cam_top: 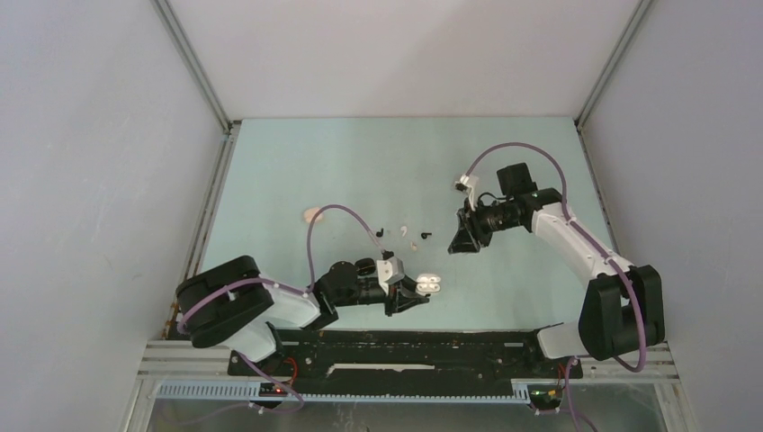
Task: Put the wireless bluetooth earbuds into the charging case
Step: Pick up the left earbud from the center of the board.
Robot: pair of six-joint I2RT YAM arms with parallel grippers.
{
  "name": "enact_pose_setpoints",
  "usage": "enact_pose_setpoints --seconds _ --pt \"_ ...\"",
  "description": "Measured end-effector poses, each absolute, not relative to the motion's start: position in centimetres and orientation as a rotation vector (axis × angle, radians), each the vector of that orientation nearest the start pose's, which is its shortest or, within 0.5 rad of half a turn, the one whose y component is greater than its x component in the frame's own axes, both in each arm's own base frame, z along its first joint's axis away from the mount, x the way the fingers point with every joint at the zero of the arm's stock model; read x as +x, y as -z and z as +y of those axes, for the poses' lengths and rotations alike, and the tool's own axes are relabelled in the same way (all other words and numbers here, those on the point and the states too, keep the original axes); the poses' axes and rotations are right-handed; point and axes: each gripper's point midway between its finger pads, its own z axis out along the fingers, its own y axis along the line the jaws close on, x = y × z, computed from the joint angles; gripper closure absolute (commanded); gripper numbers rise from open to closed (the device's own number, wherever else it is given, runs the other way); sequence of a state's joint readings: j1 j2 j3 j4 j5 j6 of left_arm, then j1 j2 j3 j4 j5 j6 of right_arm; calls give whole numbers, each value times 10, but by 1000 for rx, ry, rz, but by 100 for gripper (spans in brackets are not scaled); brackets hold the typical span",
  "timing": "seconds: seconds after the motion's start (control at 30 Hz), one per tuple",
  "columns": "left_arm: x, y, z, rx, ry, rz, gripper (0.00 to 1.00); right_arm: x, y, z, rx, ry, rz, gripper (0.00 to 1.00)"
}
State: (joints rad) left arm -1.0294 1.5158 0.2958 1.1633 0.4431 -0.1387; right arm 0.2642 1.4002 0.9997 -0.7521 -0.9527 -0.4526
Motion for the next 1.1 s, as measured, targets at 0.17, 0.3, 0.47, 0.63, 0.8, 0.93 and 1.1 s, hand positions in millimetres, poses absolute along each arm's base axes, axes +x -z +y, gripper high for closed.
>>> enact_pose_setpoints --seconds 0.17,0.3,0.47,0.63,0.8,0.93,1.1 --pt "145 -120 -346 991 1164 1424 100 270 -130 176 -956 -874 2240 71" --pt "161 -121 -332 909 1114 1453 100 301 -121 164 -884 -687 2303 71" --pt "163 -120 -325 874 1095 1460 100 348 -109 160 -811 -536 2371 73" --pt "163 -127 -322 858 1093 1437 100 385 -94 163 -725 -445 2463 68" --pt "162 -132 -321 850 1100 1421 100 406 -74 168 -666 -385 2563 59" --pt "162 -133 -321 847 1102 1419 100 412 -66 170 -645 -330 2628 58" --pt "162 -133 -321 848 1103 1419 100 419 -65 172 -625 -282 2666 65"
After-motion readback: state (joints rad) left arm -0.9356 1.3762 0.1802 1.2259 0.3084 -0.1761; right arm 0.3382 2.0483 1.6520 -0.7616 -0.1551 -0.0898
